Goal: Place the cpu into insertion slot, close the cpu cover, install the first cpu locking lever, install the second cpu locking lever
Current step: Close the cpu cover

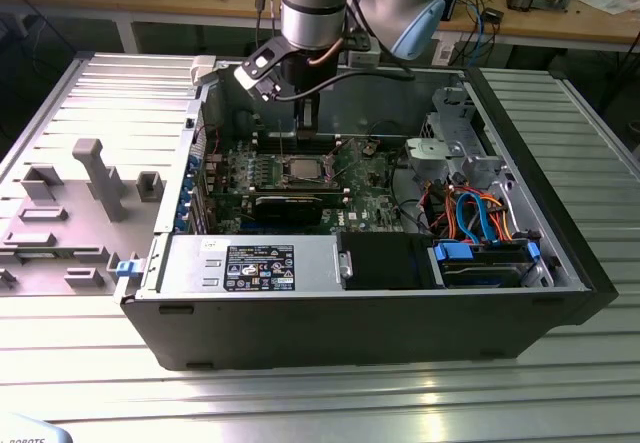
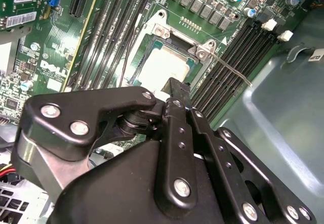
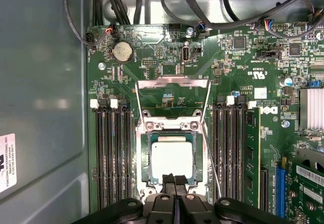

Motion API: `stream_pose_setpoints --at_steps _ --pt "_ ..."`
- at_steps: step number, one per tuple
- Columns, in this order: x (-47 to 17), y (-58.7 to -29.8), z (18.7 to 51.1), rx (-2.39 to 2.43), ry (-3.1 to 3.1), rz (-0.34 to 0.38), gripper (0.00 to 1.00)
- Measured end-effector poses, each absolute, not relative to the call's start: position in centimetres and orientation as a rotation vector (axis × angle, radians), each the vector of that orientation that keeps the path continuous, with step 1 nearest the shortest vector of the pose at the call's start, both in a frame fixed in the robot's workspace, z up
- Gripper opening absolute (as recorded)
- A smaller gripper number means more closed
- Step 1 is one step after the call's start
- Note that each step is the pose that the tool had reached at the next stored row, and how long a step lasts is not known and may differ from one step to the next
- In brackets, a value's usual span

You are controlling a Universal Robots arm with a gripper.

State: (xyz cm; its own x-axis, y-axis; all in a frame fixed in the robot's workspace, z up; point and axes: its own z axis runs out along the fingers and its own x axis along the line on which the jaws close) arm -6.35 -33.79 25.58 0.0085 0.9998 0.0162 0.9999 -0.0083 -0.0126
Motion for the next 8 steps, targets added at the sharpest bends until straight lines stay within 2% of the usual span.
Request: stream_pose_setpoints --at_steps 8 --pt "-6.35 -33.79 25.99 -2.216 -2.198 -0.005 0.11"
